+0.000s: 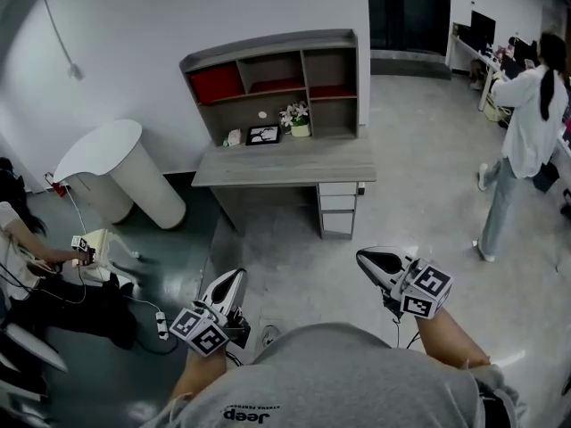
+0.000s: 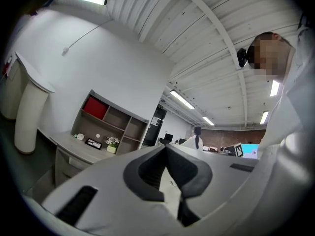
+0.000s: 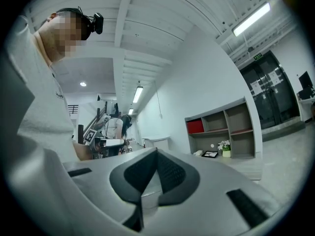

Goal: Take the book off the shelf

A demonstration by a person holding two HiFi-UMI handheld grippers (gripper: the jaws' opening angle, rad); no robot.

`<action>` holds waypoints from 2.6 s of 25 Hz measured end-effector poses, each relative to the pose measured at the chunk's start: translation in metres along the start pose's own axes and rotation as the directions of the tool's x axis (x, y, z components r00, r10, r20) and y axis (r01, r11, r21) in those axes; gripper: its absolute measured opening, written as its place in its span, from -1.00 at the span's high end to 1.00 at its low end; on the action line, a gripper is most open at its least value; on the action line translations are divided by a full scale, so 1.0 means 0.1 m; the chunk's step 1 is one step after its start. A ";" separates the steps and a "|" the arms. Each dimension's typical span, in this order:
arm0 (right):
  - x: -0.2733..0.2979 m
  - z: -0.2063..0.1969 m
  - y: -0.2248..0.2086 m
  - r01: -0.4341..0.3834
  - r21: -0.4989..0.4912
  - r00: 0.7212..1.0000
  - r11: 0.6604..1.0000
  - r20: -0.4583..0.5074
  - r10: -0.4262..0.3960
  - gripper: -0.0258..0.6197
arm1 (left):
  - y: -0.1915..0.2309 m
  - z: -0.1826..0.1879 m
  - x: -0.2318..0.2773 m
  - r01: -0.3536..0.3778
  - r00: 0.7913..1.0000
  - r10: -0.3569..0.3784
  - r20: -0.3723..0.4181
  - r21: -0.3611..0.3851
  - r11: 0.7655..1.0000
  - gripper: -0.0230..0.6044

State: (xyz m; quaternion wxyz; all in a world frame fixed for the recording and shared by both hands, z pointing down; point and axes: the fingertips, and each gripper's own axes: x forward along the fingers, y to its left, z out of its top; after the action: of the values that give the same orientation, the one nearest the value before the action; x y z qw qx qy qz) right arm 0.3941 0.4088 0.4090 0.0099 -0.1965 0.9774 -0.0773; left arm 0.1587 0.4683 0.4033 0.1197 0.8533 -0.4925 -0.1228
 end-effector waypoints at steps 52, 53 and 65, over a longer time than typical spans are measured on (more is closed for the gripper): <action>4.67 0.45 -1.69 0.167 -0.032 0.984 0.985 -0.051 -0.169 0.92 | 4.81 1.45 1.15 0.121 0.992 -0.122 -0.019 -0.047 0.992 0.89; 4.71 0.46 -1.74 0.161 -0.031 0.985 0.986 -0.049 -0.162 0.92 | 4.85 1.44 1.17 0.111 0.994 -0.112 -0.019 -0.047 0.993 0.89; 5.24 0.50 -3.03 -0.014 -0.021 0.999 1.000 -0.037 0.013 0.92 | 5.30 1.37 1.94 -0.078 0.997 0.078 0.017 -0.003 0.997 0.89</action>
State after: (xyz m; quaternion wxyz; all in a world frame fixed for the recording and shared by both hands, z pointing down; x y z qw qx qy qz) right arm 0.0293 -0.0767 0.4123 -0.0097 -0.1884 0.9795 -0.0702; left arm -0.2221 0.0299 0.4287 0.1211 0.8323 -0.5261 -0.1257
